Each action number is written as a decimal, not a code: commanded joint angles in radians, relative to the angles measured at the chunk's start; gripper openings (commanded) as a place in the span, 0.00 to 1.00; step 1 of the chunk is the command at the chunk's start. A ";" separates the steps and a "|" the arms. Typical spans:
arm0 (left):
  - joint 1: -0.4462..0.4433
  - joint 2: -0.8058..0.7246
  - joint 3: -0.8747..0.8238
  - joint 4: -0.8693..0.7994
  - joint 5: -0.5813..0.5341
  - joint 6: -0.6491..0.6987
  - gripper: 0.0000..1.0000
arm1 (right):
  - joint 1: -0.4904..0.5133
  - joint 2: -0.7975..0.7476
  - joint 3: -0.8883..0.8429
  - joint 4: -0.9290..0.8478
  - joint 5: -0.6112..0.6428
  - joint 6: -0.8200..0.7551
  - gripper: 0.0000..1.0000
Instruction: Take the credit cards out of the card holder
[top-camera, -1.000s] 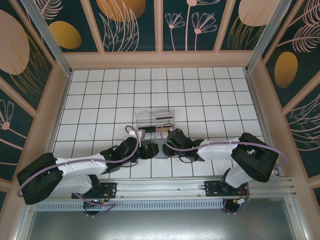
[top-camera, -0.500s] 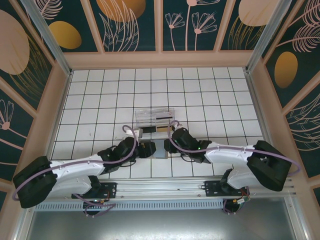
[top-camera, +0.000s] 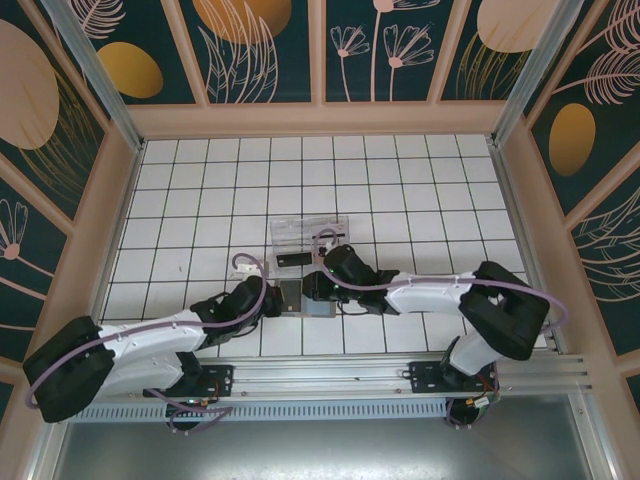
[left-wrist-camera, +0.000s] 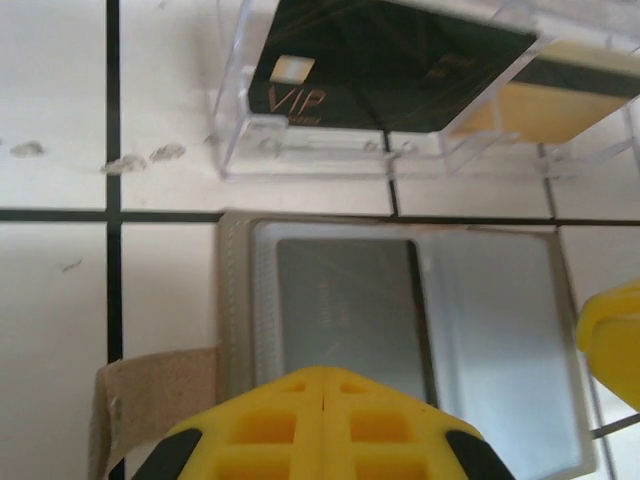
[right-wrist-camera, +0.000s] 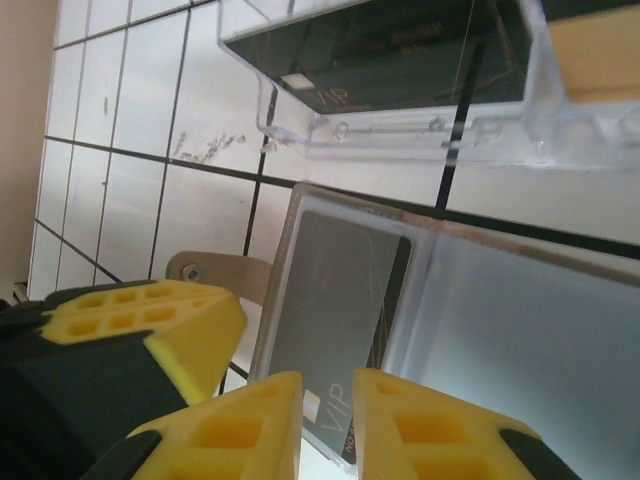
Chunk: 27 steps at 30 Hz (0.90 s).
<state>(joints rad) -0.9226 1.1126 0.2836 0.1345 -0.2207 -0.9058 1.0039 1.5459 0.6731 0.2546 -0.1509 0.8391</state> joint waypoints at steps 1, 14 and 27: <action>0.004 0.035 -0.032 0.063 0.019 0.006 0.00 | 0.010 0.055 0.039 0.044 -0.063 0.063 0.20; 0.004 0.079 -0.053 0.075 0.035 -0.016 0.00 | 0.009 0.146 0.065 0.013 -0.080 0.116 0.19; 0.004 0.059 -0.060 0.071 0.046 -0.025 0.00 | -0.004 0.176 0.044 0.023 -0.090 0.147 0.19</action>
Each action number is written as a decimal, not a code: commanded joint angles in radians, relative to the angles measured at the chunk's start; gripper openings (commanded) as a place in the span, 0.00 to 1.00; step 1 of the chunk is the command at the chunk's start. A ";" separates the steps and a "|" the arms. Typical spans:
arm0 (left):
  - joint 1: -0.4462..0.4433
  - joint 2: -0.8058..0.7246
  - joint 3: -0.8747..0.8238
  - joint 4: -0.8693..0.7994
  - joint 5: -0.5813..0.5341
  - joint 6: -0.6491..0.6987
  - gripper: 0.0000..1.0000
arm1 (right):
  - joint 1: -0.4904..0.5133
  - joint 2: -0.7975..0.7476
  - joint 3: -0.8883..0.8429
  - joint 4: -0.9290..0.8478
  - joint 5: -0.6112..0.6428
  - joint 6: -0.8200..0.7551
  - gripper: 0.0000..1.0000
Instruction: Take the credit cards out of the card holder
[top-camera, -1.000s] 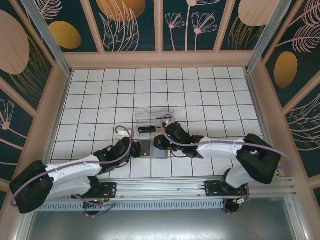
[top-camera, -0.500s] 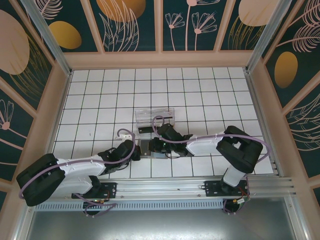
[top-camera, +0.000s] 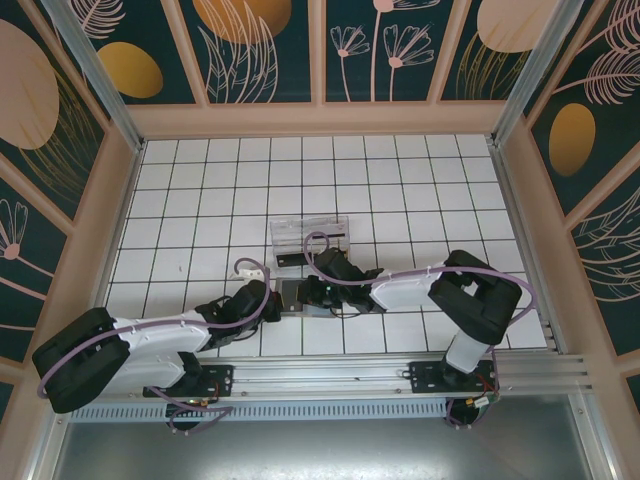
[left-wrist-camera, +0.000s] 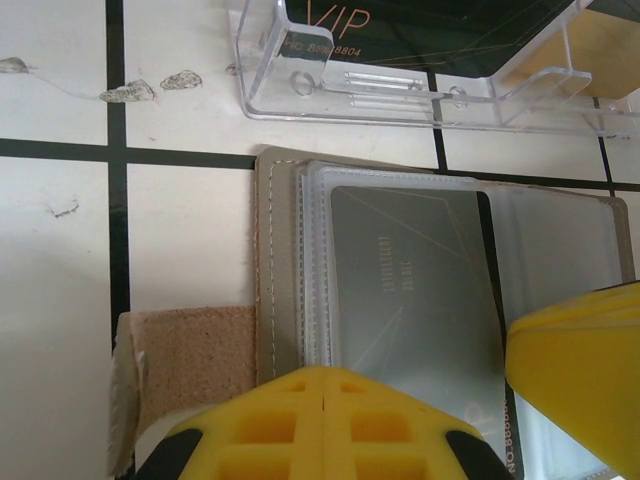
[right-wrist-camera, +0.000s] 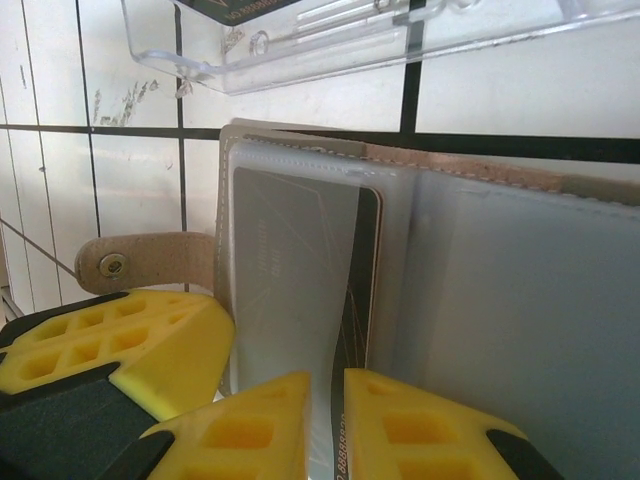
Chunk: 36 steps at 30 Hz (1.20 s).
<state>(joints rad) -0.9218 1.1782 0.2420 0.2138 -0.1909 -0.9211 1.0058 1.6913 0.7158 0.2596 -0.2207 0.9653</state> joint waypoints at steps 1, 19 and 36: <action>0.003 -0.005 -0.017 -0.010 0.018 -0.009 0.00 | -0.007 0.034 0.003 0.015 -0.020 0.023 0.19; 0.004 0.005 -0.017 -0.010 0.022 -0.010 0.00 | -0.013 -0.049 -0.025 -0.042 0.031 0.015 0.18; 0.003 0.008 -0.015 -0.002 0.034 -0.007 0.00 | -0.015 0.038 0.003 0.028 -0.046 0.009 0.16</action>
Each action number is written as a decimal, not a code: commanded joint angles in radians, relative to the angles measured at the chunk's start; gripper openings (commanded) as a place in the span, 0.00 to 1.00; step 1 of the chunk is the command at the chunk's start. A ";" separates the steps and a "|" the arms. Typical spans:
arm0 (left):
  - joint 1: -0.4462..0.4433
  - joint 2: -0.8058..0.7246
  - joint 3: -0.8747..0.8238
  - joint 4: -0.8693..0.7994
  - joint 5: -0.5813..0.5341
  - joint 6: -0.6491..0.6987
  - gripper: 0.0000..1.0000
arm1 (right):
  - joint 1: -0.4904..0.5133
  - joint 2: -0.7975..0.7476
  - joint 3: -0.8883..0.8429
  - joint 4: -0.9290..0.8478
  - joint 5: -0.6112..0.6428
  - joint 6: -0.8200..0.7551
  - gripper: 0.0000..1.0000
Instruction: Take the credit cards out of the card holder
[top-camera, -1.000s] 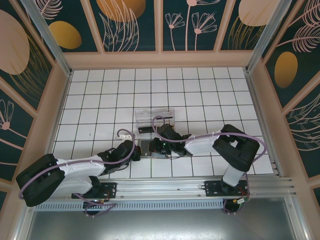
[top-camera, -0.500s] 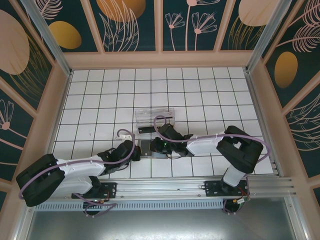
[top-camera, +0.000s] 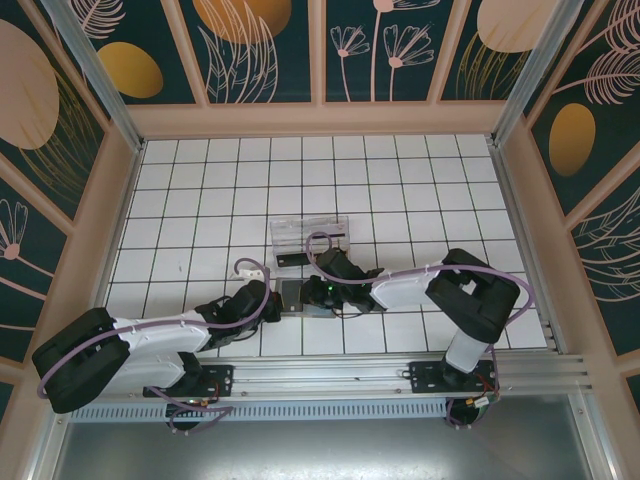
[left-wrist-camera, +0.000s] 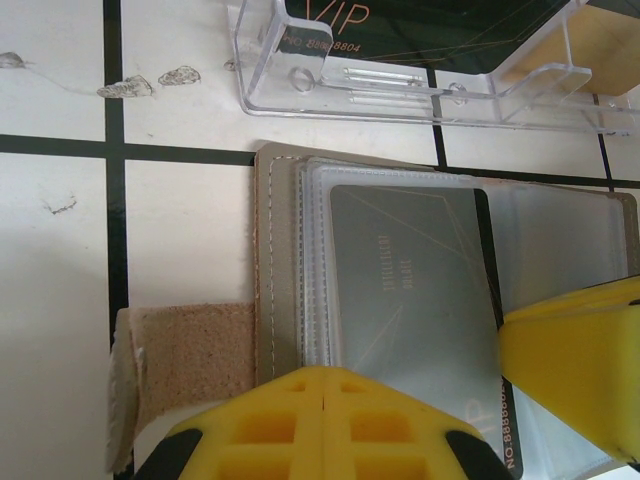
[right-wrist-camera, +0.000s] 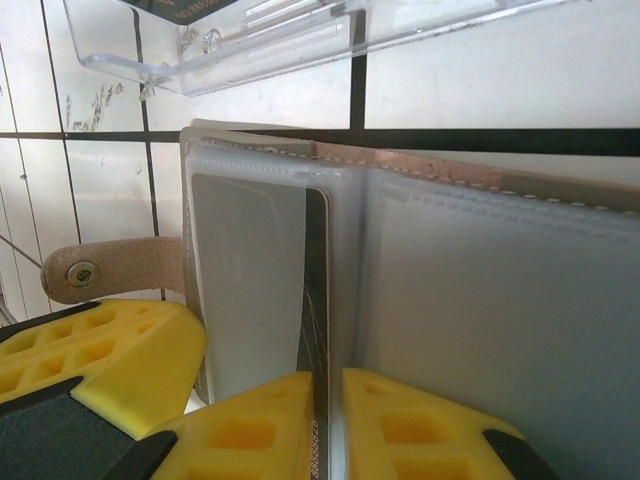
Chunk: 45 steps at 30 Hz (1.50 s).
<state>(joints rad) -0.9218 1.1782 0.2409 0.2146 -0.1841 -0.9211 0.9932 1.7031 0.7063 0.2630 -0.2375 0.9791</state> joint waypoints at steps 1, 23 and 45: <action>0.004 0.009 -0.014 -0.001 0.029 -0.007 0.00 | -0.002 0.027 0.013 0.027 -0.030 -0.004 0.15; 0.003 0.011 -0.005 -0.063 -0.007 -0.026 0.00 | -0.041 -0.079 -0.079 0.031 -0.021 -0.017 0.00; 0.004 0.026 -0.003 -0.040 0.014 -0.017 0.00 | -0.018 0.023 0.004 0.021 -0.045 -0.023 0.16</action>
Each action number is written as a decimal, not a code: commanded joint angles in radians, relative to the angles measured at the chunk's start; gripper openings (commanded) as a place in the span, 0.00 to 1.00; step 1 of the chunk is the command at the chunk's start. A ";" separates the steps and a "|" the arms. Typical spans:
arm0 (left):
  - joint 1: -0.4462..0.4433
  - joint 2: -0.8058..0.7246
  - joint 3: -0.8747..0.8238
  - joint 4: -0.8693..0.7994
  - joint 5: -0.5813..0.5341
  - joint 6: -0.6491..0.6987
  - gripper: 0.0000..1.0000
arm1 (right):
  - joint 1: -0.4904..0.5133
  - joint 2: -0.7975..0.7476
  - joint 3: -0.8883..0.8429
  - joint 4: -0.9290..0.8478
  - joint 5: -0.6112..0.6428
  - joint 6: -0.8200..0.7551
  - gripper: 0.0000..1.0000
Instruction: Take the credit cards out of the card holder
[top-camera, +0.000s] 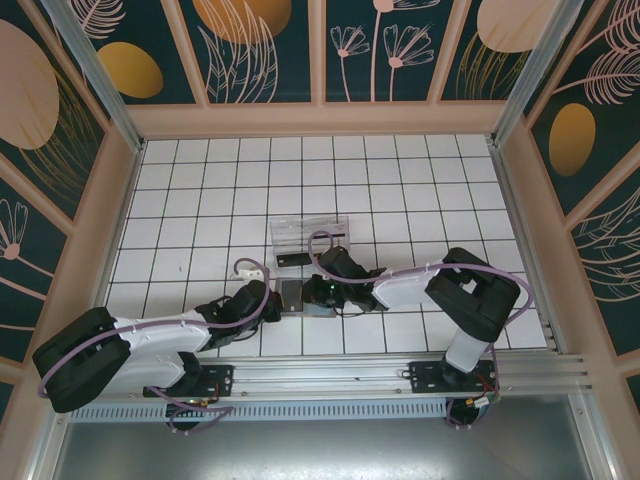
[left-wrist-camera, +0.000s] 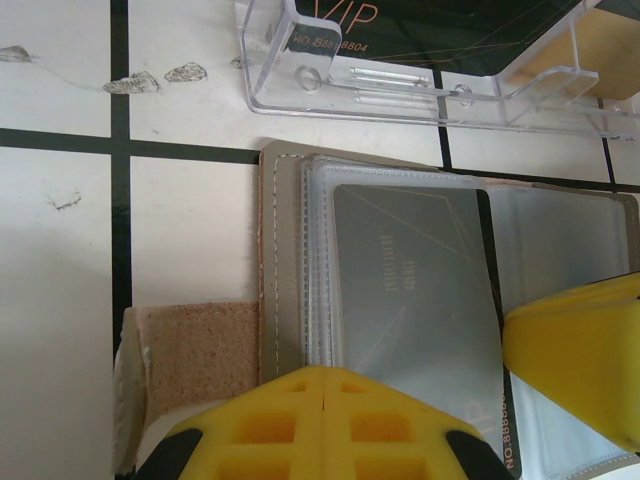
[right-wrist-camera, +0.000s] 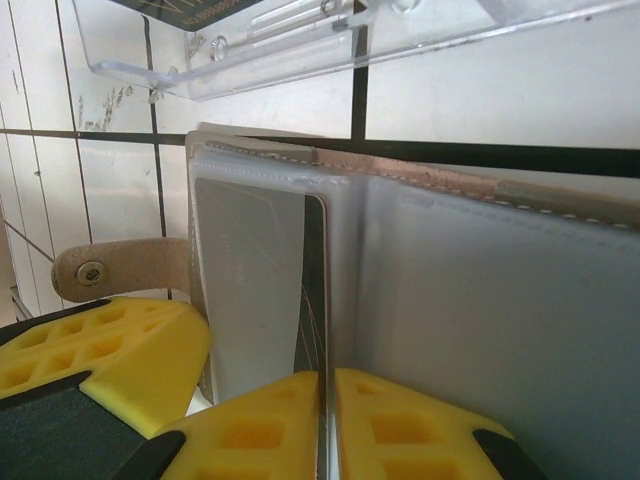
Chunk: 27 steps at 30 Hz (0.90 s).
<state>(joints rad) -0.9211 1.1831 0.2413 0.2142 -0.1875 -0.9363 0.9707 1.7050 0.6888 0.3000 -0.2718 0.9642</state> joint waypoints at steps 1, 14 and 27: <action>0.003 0.022 -0.003 -0.038 0.017 -0.002 0.00 | 0.005 0.022 0.021 -0.020 -0.009 -0.009 0.16; 0.003 0.031 0.003 -0.029 0.027 0.003 0.00 | 0.005 0.031 0.021 0.047 -0.053 -0.010 0.17; 0.003 0.034 0.000 -0.035 0.019 0.002 0.00 | -0.003 0.004 -0.013 0.070 -0.055 -0.002 0.00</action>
<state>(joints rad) -0.9207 1.1961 0.2413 0.2283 -0.1925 -0.9363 0.9634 1.7176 0.6907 0.3195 -0.2977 0.9684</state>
